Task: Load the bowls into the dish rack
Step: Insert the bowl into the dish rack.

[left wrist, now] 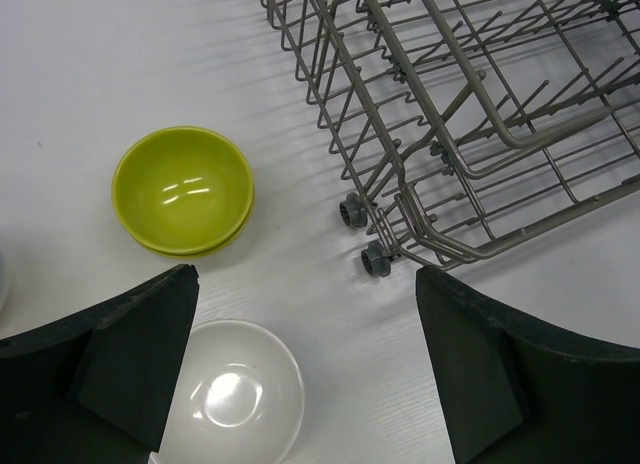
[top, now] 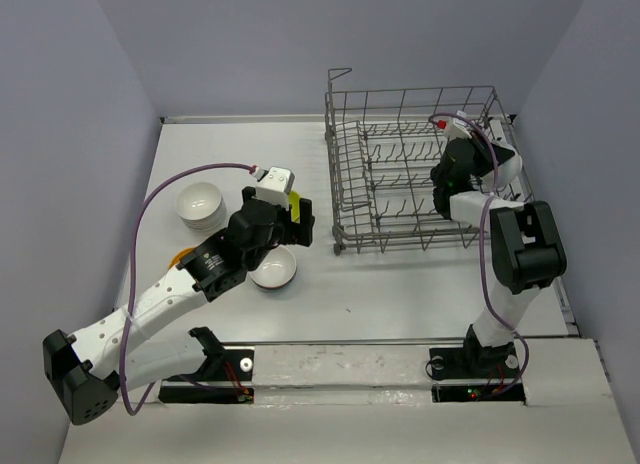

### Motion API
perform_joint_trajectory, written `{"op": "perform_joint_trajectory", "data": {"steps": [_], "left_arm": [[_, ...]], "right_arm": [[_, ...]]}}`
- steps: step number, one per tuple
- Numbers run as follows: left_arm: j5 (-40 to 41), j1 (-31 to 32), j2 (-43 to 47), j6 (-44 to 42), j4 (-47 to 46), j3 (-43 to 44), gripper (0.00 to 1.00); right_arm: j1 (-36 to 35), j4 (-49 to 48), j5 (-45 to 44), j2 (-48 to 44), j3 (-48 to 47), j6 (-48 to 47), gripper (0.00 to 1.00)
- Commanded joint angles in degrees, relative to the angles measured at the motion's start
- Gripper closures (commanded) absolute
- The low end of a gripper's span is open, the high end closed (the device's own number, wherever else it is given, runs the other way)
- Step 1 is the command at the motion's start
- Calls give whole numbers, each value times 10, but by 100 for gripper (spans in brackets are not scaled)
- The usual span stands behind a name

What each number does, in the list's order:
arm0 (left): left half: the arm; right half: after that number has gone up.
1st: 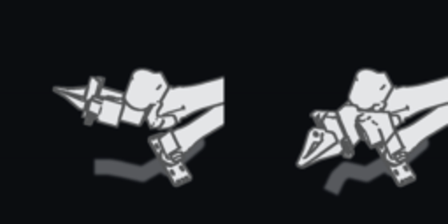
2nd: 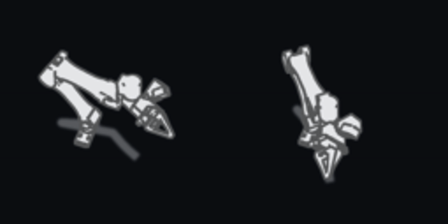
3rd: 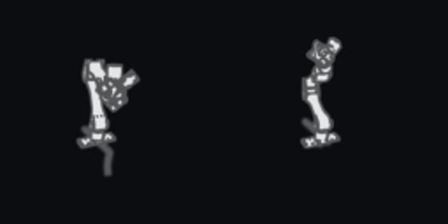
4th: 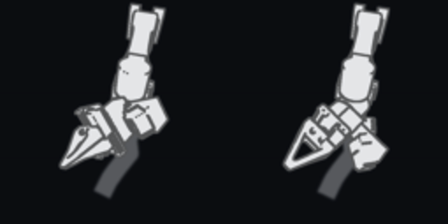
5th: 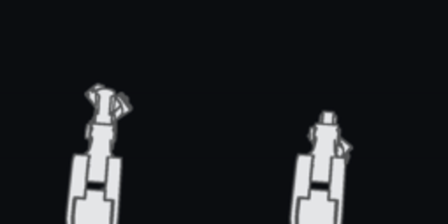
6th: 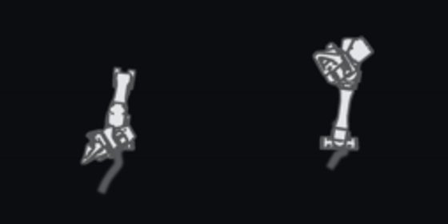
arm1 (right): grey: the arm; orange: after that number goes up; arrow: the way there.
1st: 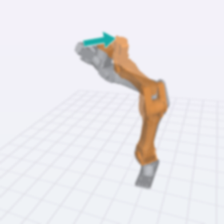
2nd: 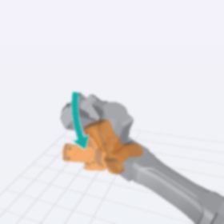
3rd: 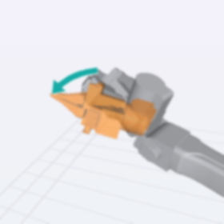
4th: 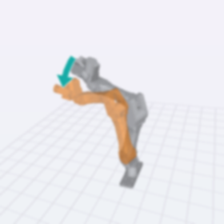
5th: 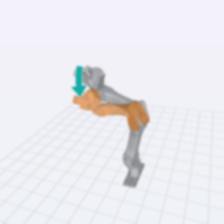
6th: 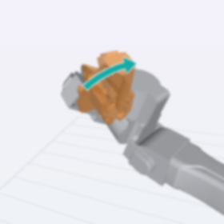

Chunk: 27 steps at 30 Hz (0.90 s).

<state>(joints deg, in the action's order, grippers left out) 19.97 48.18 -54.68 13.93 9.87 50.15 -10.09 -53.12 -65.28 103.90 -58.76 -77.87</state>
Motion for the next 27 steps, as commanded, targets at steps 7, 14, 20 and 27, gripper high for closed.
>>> {"op": "perform_joint_trajectory", "data": {"steps": [7, 14, 20, 27], "left_arm": [[6, 6, 1, -9, -22, -6, 1], [2, 6, -3, -8, -21, -4, 1], [-5, 6, -9, -7, -21, -1, 1], [-5, 6, -9, -7, -21, -3, 1]], "right_arm": [[10, -17, 28, -56, 22, 39, 99], [10, 110, 11, -91, 5, 151, 99], [16, 174, 11, -116, -2, 195, 99], [21, 185, 11, -121, 9, 195, 99]]}}
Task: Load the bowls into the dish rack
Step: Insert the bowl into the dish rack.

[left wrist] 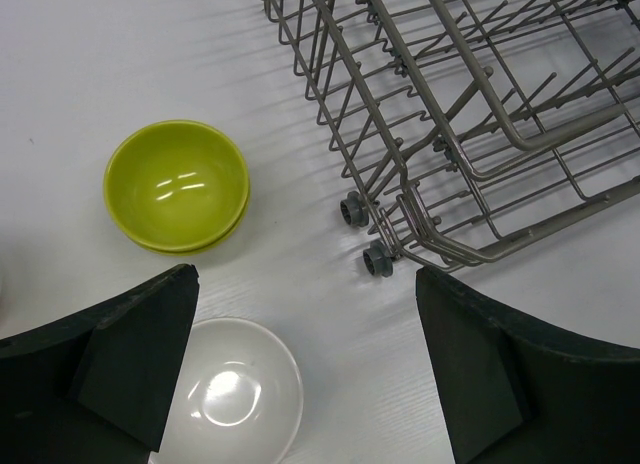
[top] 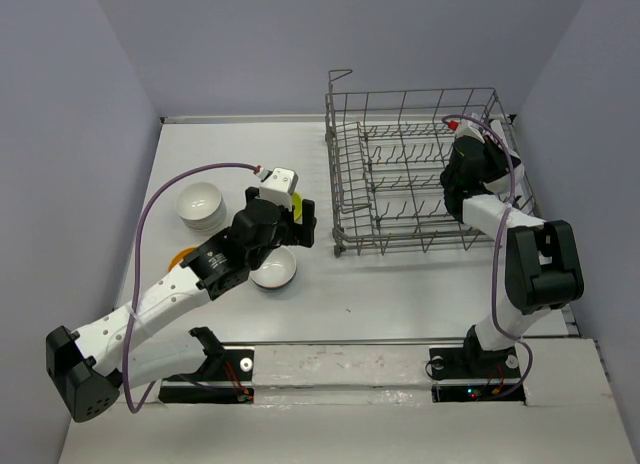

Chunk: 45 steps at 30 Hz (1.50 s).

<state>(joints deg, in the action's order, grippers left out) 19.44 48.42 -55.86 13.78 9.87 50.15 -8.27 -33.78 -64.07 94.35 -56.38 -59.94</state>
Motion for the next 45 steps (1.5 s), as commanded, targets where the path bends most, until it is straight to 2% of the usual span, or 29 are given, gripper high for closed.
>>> {"op": "perform_joint_trajectory", "data": {"steps": [1, 17, 45], "left_arm": [[0, 4, 4, -5, -21, -3, 1], [-2, 7, 4, -6, -22, -4, 1], [-3, 11, 0, -7, -22, -4, 1]], "right_arm": [[3, -8, -1, -25, -13, 14, 99], [3, -47, -9, -36, 13, -79, 99], [3, -82, -18, 7, 27, -99, 99]]}}
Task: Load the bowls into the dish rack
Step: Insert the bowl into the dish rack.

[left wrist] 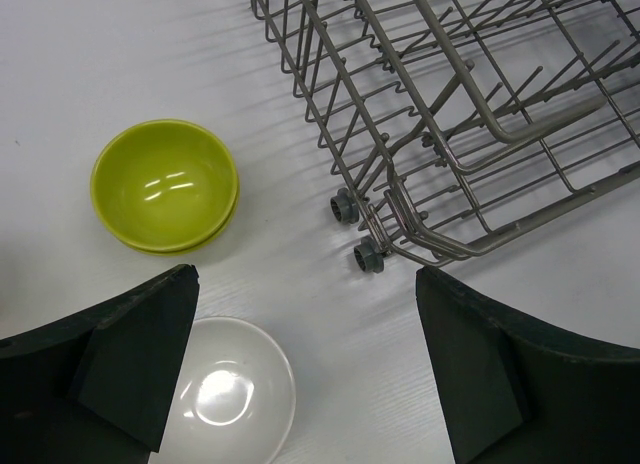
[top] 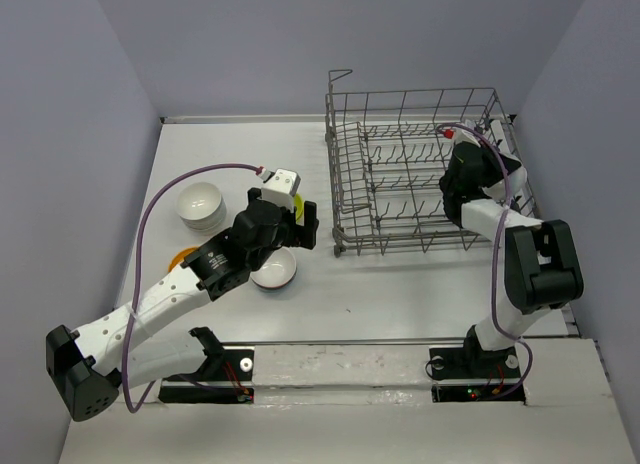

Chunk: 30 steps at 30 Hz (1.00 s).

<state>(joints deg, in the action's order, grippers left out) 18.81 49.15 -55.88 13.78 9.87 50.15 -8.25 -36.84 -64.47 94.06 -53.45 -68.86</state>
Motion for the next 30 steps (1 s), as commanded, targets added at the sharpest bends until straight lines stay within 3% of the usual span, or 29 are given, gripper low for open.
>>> {"op": "perform_joint_trajectory", "data": {"steps": [1, 21, 24, 26, 30], "left_arm": [[4, 4, 0, -7, -22, -4, 1], [4, 4, -5, -7, -21, -2, 1], [4, 4, -4, -7, -21, -2, 1], [4, 4, -4, -8, -22, -2, 1], [4, 4, -3, -7, -22, -3, 1]], "right_arm": [[3, -52, -14, 11, -3, -10, 99], [-3, -32, -14, 18, -9, 11, 93], [-3, -31, -15, 20, -10, 14, 89], [-3, -24, -18, 22, -15, 18, 79], [-3, -19, -21, 26, -18, 21, 73]]}}
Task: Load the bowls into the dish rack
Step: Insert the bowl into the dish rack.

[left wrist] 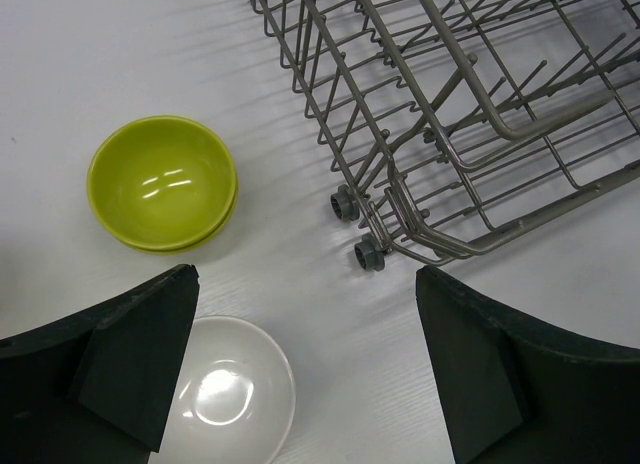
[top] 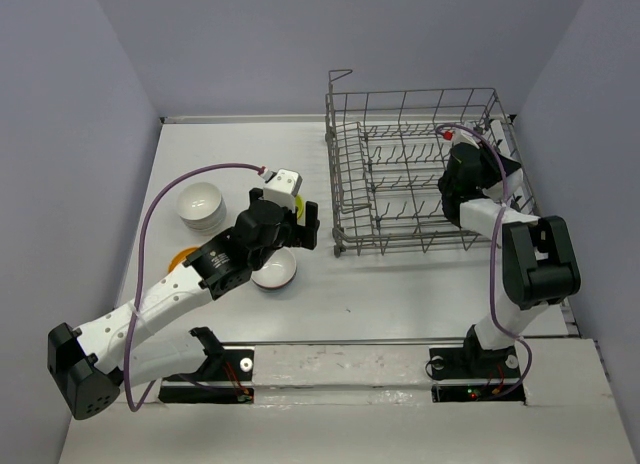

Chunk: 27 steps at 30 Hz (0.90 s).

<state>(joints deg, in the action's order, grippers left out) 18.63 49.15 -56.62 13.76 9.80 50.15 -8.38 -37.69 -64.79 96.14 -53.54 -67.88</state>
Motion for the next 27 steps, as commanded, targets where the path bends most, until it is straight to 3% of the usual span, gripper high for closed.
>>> {"op": "perform_joint_trajectory", "data": {"steps": [1, 10, 27], "left_arm": [[5, 4, 5, -7, -22, -3, 1], [5, 4, 5, -8, -22, -3, 1], [6, 4, 5, -8, -22, -2, 1]], "right_arm": [[-1, -10, -17, 5, -17, 12, 71], [-1, -5, -18, 8, -19, 18, 64], [-7, 30, -20, 10, -24, 39, 62]]}}
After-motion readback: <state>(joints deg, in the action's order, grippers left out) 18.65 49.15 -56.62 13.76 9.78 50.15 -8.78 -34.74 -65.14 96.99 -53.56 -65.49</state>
